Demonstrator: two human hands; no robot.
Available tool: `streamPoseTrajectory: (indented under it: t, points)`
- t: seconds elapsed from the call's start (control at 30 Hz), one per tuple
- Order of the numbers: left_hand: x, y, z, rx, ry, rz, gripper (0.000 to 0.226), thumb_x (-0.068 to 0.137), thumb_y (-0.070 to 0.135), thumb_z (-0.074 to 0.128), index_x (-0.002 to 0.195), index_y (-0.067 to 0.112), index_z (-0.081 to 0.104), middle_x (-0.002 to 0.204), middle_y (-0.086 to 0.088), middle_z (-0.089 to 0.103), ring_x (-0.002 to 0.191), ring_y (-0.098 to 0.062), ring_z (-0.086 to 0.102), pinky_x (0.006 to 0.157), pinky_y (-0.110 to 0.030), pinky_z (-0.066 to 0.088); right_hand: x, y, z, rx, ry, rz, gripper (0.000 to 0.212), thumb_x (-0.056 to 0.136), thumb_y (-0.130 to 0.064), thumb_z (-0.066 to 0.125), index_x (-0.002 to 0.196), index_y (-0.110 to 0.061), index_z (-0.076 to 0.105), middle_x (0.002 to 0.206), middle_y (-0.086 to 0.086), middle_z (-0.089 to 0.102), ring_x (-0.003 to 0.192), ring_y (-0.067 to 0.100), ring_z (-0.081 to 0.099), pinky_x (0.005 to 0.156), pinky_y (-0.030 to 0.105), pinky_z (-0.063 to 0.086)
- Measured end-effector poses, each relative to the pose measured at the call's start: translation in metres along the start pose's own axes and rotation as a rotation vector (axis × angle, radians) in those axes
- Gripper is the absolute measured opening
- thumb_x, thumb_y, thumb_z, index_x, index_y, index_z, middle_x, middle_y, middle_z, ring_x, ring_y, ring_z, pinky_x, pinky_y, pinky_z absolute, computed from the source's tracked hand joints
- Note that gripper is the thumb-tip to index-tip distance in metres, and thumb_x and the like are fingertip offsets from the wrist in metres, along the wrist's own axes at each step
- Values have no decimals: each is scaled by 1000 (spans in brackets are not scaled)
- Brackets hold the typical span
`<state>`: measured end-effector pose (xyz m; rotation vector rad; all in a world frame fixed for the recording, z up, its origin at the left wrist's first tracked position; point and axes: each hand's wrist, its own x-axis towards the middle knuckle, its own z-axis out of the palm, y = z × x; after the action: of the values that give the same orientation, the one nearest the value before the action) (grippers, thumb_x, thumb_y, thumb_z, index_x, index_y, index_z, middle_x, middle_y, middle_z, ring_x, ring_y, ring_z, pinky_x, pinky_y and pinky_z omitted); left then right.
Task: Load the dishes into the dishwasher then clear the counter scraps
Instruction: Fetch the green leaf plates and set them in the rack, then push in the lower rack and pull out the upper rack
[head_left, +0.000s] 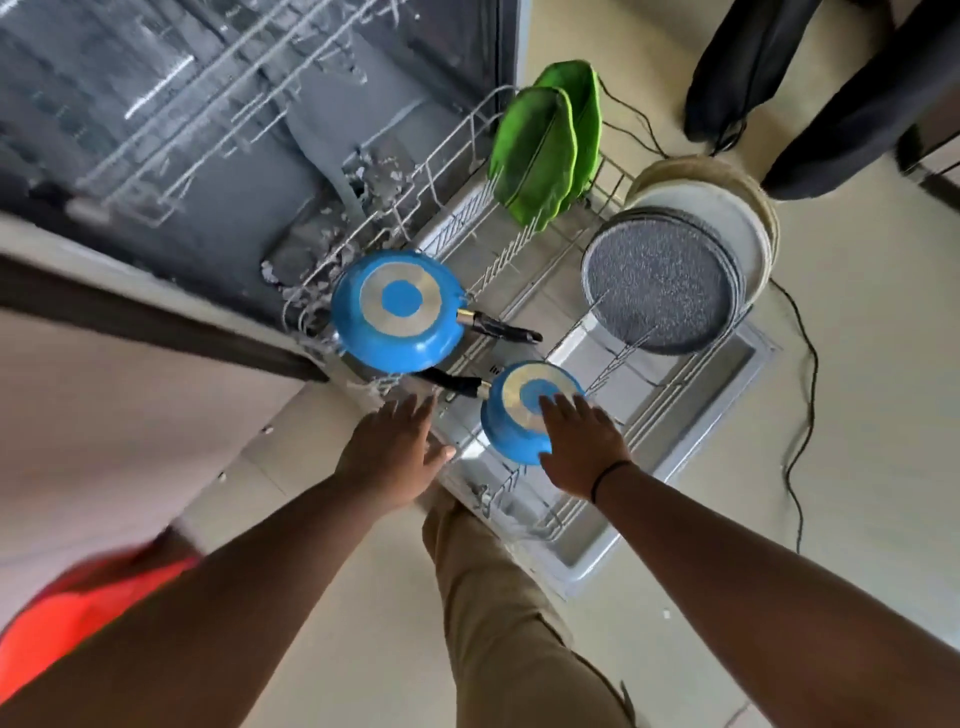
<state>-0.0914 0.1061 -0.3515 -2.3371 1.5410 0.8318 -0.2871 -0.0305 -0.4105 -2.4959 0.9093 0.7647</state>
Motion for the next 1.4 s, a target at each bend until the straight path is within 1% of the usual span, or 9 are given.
streamPoseTrajectory:
  t: [0.17,0.37,0.53,0.7,0.8,1.0,1.13,1.3,1.4]
  points:
    - [-124,51,56,-519,68,-299,72,94,51,46,151,14,21,154,-10,31,140,-24,32,113,-33,26,-68,-1,18,110,-6,53,79,91,-41,52,152,-13,12,157,8,20,143,29,19,114,41,25]
    - [-241,90,141,-522,-289,-485,74,95,59,33,153,20,8,160,-7,15,146,-22,17,117,-34,18,-146,11,36,-71,-74,-50,78,92,-40,49,152,-11,9,156,9,21,141,29,23,112,39,27]
    - [-236,129,152,-668,-267,-580,72,96,56,37,153,19,14,157,-3,26,143,-21,27,114,-35,27,-166,46,29,-24,-89,-116,77,93,-39,50,152,-11,10,156,8,22,142,27,22,113,35,26]
    - [-189,178,153,-735,-218,-532,68,96,56,39,152,25,17,157,3,25,144,-15,25,115,-30,25,-132,112,27,67,-187,14,78,95,-41,49,152,-8,7,159,10,15,144,30,18,116,42,21]
    - [-158,202,147,-813,-276,-657,70,95,55,43,152,22,20,156,-2,30,141,-20,31,113,-32,28,-111,152,22,140,-283,52,82,95,-46,48,153,-8,3,161,11,8,146,31,14,117,43,16]
    - [-57,271,115,-1784,-6,-1297,61,93,49,53,141,12,43,135,-15,48,121,-33,48,99,-41,41,-59,250,-28,301,-414,80,76,93,-52,48,152,-14,19,149,13,39,135,29,40,106,33,33]
    - [2,323,95,-2506,175,-1404,63,96,48,43,146,12,33,151,-11,33,136,-36,34,106,-47,34,-24,290,-59,660,-328,384,57,100,-35,43,147,-4,30,151,17,35,139,26,34,109,30,26]
    - [35,322,95,-2739,268,-1380,53,96,51,37,130,12,43,136,-14,42,121,-36,45,90,-44,43,8,299,-59,1057,-397,597,41,101,-32,44,137,-12,46,145,17,43,129,40,44,101,46,39]
    - [42,297,105,-2778,378,-1406,62,96,51,36,146,14,28,147,-14,35,129,-39,41,102,-49,39,19,286,-50,1329,-427,659,35,103,-27,38,135,-17,45,143,14,43,128,41,43,103,48,36]
